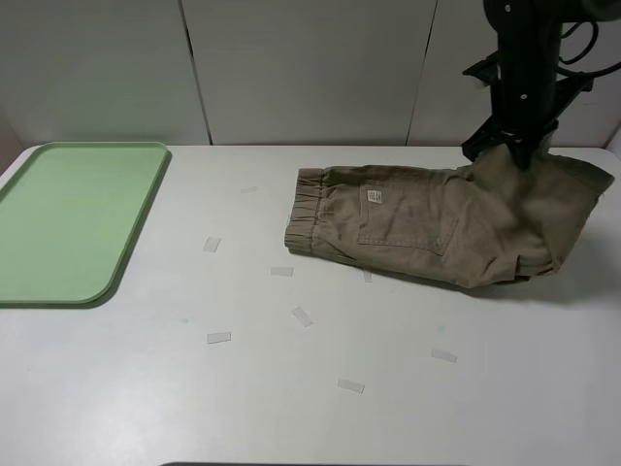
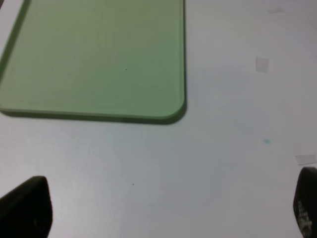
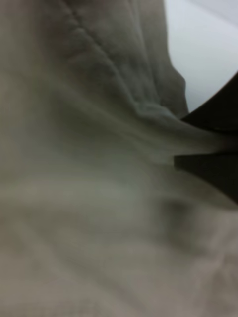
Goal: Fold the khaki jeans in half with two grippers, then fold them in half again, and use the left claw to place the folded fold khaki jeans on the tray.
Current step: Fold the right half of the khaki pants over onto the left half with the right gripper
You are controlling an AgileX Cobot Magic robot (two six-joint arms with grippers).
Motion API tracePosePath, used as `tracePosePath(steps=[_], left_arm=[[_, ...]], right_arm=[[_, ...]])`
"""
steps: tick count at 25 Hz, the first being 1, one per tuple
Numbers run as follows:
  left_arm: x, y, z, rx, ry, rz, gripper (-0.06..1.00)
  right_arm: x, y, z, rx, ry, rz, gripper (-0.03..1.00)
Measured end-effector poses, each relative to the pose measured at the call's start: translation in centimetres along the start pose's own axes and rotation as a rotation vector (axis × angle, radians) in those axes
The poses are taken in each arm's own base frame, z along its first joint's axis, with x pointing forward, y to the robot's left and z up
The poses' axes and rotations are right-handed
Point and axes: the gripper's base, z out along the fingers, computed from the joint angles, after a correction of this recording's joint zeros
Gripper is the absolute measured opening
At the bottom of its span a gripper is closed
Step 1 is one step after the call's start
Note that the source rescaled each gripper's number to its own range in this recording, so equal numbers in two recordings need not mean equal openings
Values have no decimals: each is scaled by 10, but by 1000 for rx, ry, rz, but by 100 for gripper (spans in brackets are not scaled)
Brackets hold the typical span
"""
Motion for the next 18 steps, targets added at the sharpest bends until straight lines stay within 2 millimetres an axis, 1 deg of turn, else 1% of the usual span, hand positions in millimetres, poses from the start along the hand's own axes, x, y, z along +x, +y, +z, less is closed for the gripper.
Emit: tracePosePath(steps=[4,7,12,15,18], left_arm=[[0,0,0,0,0,0,97],[0,0,0,0,0,0,97],[0,0,0,0,0,0,97],[0,0,0,0,0,0,97],[0,0,0,0,0,0,97]], right_arm=[[-5,36,-16,-21,-34,10,3],[-8,60,-24,-83,-73,70,3],[-19,88,-34,-299,-170,242,3],[-25,101,-41,-416,-228,297,3],[-29,110,-41,-470,-247,318,3]])
